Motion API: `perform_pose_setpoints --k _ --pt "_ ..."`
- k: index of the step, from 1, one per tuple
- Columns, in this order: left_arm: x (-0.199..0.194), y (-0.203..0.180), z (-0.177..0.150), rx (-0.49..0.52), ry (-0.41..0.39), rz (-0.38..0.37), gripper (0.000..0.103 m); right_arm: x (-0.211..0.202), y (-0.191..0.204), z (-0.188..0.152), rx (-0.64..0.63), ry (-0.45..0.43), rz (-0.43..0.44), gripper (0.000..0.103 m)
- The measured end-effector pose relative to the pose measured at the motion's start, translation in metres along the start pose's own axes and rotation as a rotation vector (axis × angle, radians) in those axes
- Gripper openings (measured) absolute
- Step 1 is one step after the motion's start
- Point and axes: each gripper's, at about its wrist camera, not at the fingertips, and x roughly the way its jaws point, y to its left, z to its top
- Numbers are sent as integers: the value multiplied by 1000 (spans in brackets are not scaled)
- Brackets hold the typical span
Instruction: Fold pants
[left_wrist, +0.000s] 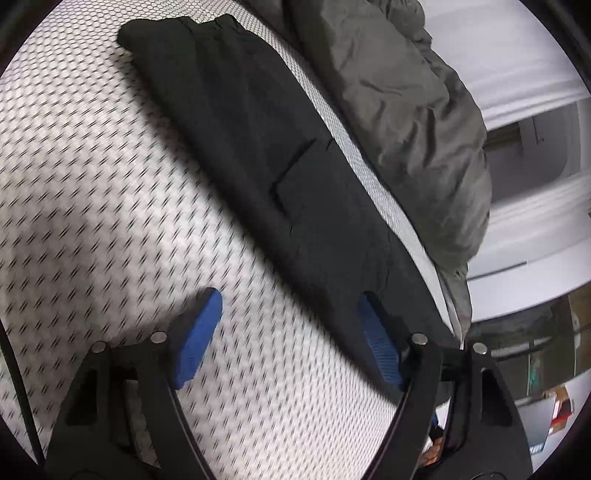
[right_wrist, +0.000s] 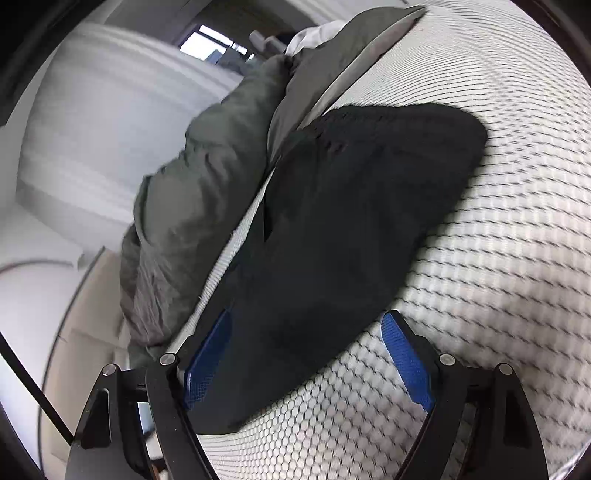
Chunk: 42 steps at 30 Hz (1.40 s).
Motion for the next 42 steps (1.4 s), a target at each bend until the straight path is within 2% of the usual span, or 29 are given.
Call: perform_pose_setpoints --k 3,4,5,6,8,11,17,19,26,31,35,36,37,38,39,40,41,42 --pt "13 -9 7 10 -38 40 70 24 8 9 -58 -5 -78 82" --pt "18 -12 10 22 -52 65 62 31 8 11 -61 -12 -96 77" --pt "23 -16 11 36 -66 86 52 36 8 14 -57 -22 -112 67" --pt "26 -18 12 42 -89 107 46 41 8 15 -53 -26 -122 63" --pt "27 -16 16 5 -148 129 15 48 11 15 -61 -31 -126 39" --pt "33 -12 19 -18 -172 141 7 52 19 16 -97 -28 -144 22" --pt "20 -18 12 74 -194 178 7 43 25 7 -163 -34 -147 14" --pt "9 -10 8 69 -197 177 7 40 27 1 -187 -25 -139 14" --pt "-46 17 -19 57 -205 181 7 6 22 -33 -194 -9 -84 13" --pt "-98 50 -50 69 -224 193 7 -23 22 -76 -220 3 -69 13" --pt "-123 72 -60 51 -239 191 12 -37 24 -96 -261 16 -61 14" --pt "-129 72 -62 57 -258 221 13 -38 25 -97 -271 12 -70 15" --pt "-136 70 -63 72 -287 254 16 -40 27 -97 -276 6 -82 23" --pt "-144 68 -66 85 -313 281 28 -42 26 -97 -271 -4 -100 38" --pt "-152 65 -68 95 -338 316 38 -46 24 -96 -263 -18 -117 49" --pt "-159 61 -69 101 -346 338 59 -51 22 -96 -254 -44 -129 67" --pt "-163 57 -70 106 -350 332 64 -57 20 -94 -246 -64 -138 75" --pt "-169 50 -71 128 -352 308 64 -63 19 -92 -245 -77 -149 76"
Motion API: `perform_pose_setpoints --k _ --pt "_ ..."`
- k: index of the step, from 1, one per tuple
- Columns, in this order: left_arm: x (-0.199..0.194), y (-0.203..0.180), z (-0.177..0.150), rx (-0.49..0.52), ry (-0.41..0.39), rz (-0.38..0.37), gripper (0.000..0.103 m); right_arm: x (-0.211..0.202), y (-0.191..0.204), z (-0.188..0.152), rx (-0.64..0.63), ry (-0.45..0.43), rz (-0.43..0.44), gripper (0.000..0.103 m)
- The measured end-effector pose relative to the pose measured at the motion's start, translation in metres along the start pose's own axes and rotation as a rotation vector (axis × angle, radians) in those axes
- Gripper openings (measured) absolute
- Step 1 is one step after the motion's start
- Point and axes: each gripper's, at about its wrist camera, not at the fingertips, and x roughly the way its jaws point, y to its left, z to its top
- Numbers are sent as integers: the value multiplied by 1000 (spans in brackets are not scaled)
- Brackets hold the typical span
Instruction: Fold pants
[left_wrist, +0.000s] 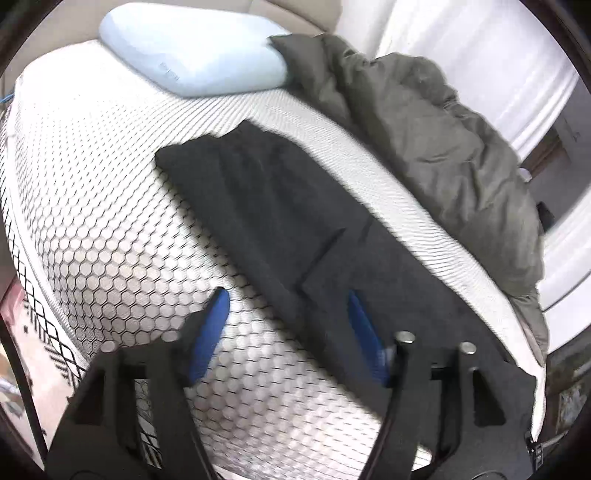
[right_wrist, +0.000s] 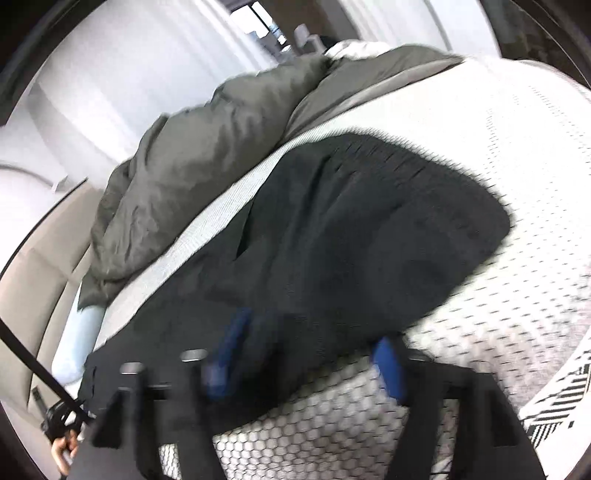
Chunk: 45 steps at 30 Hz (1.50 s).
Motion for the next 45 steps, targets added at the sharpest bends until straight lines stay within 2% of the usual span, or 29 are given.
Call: perform_pose_setpoints --k 1,2,4,7,10,13,17,20,24,29,32,36,38,40,41,42,43,45 --pt "-5 -8 1 29 -3 -14 69 -7 -2 4 -9 -10 -11 77" --pt "-8 -17 1 59 -6 -19 78 -12 -5 7 -19 -17 -20 82" --pt "-13 -45 -2 148 -24 -49 88 -21 -8 14 -50 -35 -37 91" --pt "-4 -94 -8 255 -17 -114 102 -26 2 28 -156 -16 -64 93" --pt "14 -137 -18 350 10 -154 102 -30 23 41 -282 -5 -74 99" --pt "31 -158 -32 402 44 -199 102 -23 52 52 -424 24 -64 102" --pt "53 -160 -43 361 157 -253 102 5 95 60 -635 99 -67 102" --pt "68 -162 -48 301 184 -230 102 36 135 58 -773 152 -39 102" --pt "86 -167 -53 294 226 -206 102 79 192 52 -897 222 80 99" --pt "95 -179 -52 363 208 -151 102 136 251 33 -1018 384 201 82" --pt "93 -178 -49 396 181 -126 102 162 275 12 -1112 450 231 82" --pt "92 -169 -45 387 179 -119 102 189 292 -17 -1227 521 206 81" --pt "91 -163 -43 387 179 -113 102 207 292 -26 -1263 547 151 66" --pt "90 -156 -39 381 173 -104 102 216 290 -28 -1249 581 158 58" --pt "90 -153 -37 374 172 -102 102 216 291 -27 -1238 586 182 42" --pt "90 -147 -35 362 171 -102 102 214 291 -27 -1241 587 205 30" --pt "89 -144 -34 354 170 -101 102 209 291 -27 -1265 568 210 11" --pt "88 -135 -31 338 168 -101 102 202 293 -27 -1298 537 213 4"
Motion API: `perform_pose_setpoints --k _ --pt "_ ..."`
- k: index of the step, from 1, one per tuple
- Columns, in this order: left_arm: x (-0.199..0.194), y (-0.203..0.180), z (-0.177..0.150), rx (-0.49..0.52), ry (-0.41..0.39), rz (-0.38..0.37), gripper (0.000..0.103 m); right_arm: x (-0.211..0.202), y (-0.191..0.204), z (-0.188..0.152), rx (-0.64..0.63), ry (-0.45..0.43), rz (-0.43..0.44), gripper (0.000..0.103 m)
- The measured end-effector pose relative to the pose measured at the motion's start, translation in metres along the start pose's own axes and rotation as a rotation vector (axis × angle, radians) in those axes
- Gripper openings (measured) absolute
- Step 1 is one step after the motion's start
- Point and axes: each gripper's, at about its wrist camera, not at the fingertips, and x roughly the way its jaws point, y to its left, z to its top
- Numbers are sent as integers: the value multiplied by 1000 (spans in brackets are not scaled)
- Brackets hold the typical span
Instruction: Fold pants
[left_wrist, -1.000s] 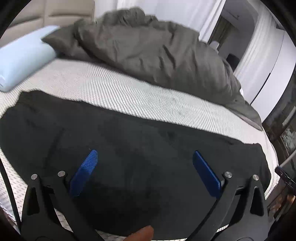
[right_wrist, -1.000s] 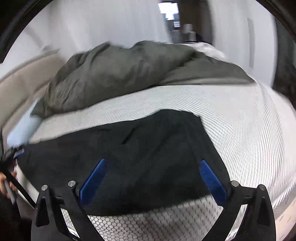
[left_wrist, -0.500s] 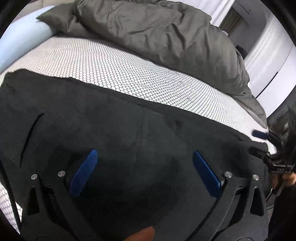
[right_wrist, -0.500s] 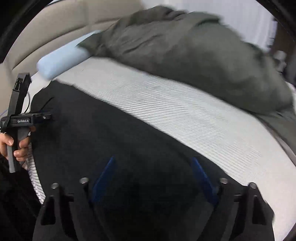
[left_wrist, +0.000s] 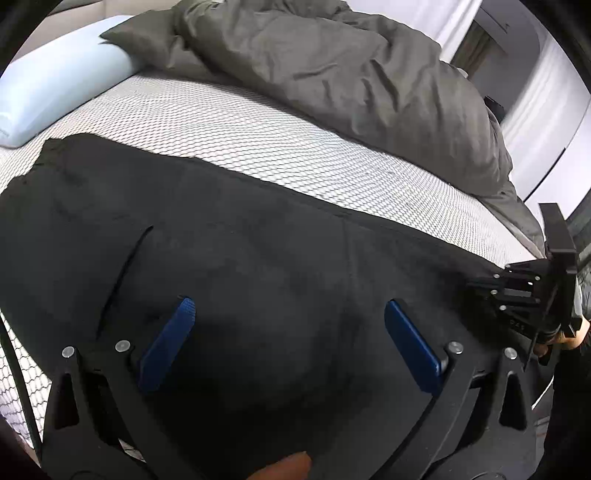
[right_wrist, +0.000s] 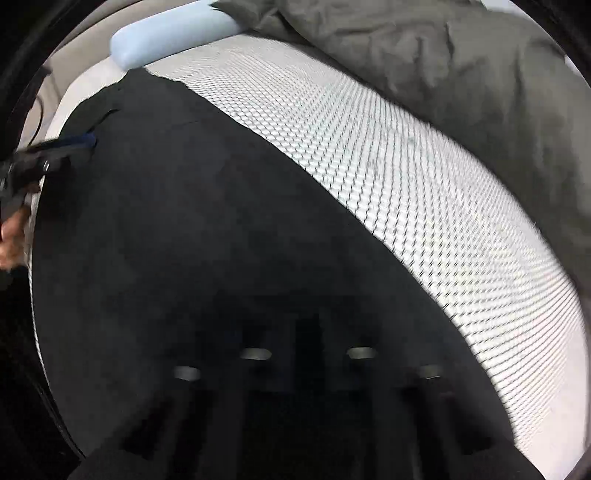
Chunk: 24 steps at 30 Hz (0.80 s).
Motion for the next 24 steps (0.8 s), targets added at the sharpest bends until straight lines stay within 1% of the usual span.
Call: perform_pose_setpoints --k 1,4,6,8,9,12,14,16,17,18,19,20,21,22,23,24 --pt "-1 3 1 -4 -3 1 102 -3 5 3 -14 -13 -13 2" --pt "-2 14 1 -17 -6 12 102 -19 7 8 -36 -59 -66 1" --pt "-2 22 2 -32 -5 15 102 -31 -1 13 -19 -100 -105 1" --pt "-2 27 3 -44 -4 18 102 -34 -11 20 21 -118 -133 1" --pt "-2 29 4 -54 -6 18 102 -31 -13 22 24 -112 -160 1" --pt "-1 34 5 -75 -5 16 102 -3 -10 26 22 -43 -278 2" --pt "-1 35 6 -80 -4 14 102 10 -10 24 40 -29 -342 2" --pt "-3 33 3 -71 -2 16 102 11 -11 22 83 -30 -380 2" --pt "-3 33 2 -63 1 21 102 8 -14 22 99 -29 -368 3" --pt "-3 32 1 -57 2 25 102 2 -17 24 107 -29 -353 5" --pt "-4 31 0 -52 2 26 102 -6 -17 21 116 -30 -339 13" --pt "-4 31 -2 -44 3 27 102 -17 -16 17 129 -41 -331 18" --pt "-5 31 -2 -40 3 28 102 -30 -16 11 138 -62 -315 20" --pt "-5 31 -3 -38 5 28 102 -45 -16 4 143 -85 -302 29" --pt "-4 30 -4 -34 9 29 102 -59 -17 -7 150 -104 -302 47" --pt "-3 29 -5 -28 12 32 102 -74 -22 -16 164 -120 -320 57"
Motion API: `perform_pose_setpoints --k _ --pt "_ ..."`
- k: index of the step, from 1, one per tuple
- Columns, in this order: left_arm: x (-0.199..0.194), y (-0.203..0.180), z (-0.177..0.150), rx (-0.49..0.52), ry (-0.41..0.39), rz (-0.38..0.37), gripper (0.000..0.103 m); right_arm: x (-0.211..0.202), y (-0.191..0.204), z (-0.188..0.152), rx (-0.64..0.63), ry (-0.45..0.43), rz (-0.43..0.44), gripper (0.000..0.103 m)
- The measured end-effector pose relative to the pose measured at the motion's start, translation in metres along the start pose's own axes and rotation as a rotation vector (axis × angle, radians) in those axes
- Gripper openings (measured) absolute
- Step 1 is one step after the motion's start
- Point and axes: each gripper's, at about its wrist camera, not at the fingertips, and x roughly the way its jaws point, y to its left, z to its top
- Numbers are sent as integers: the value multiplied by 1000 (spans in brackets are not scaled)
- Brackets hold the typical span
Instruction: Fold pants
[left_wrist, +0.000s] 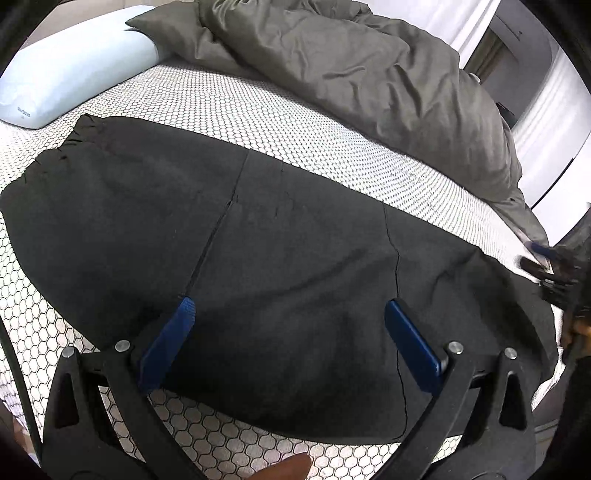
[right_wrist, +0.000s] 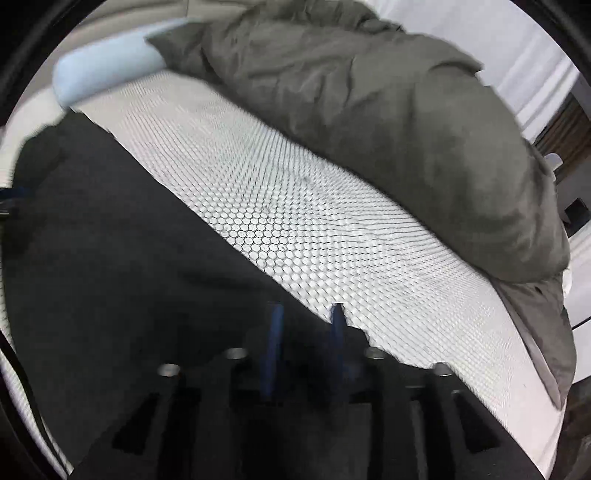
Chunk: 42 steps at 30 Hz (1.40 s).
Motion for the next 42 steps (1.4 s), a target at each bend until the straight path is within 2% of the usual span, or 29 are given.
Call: perform_pose_setpoints --k 1,2,4,6,11,17,19,22,23,24,25,27,28,30,31,32,33,35,37,39,41,42 --pt "1 -3 -1 15 6 3 102 -17 -12 -10 15 -16 -36 77" --pt "1 -8 -4 35 10 2 102 -29 -21 -18 21 -32 -71 82" --pt "2 -21 -10 74 18 -12 102 -54 -43 -42 41 -38 -145 84" --pt "4 -36 -18 121 28 -21 102 -64 -67 -61 100 -12 -179 84" --pt "11 -64 -33 214 36 34 102 -72 -141 -113 364 50 -219 84" --pt "18 -70 -38 223 42 69 102 -43 -213 -180 689 150 -179 84" --pt "22 -70 -37 224 42 76 102 -30 -228 -195 785 133 -102 84" --pt "26 -71 -34 222 45 89 102 -19 -235 -204 855 114 2 84" --pt "28 -73 -33 221 47 91 102 -19 -230 -204 856 110 23 82" --pt "30 -74 -31 219 49 93 102 -17 -227 -203 831 120 -3 77" --pt "31 -75 -30 220 51 97 102 -17 -221 -198 773 137 -52 55" --pt "35 -78 -29 225 55 108 102 -24 -214 -192 707 102 -66 42" --pt "36 -80 -29 229 56 112 102 -32 -211 -188 679 68 -82 29" --pt "40 -81 -29 243 65 128 102 -43 -215 -184 680 20 -144 27" --pt "42 -82 -29 249 66 132 102 -48 -218 -183 687 6 -193 0" --pt "43 -82 -29 252 66 133 102 -50 -224 -184 703 18 -284 0" --pt "43 -82 -29 252 67 131 102 -52 -225 -187 729 17 -322 0" --pt "42 -81 -29 247 68 125 102 -45 -240 -197 827 49 -283 0" --pt "42 -80 -28 242 68 123 102 -39 -241 -201 860 67 -217 3" --pt "42 -81 -28 241 67 126 102 -44 -231 -202 830 48 -164 22" --pt "42 -82 -29 243 67 127 102 -57 -213 -203 777 19 -122 56" --pt "42 -82 -29 244 67 126 102 -66 -202 -206 758 3 -112 61"
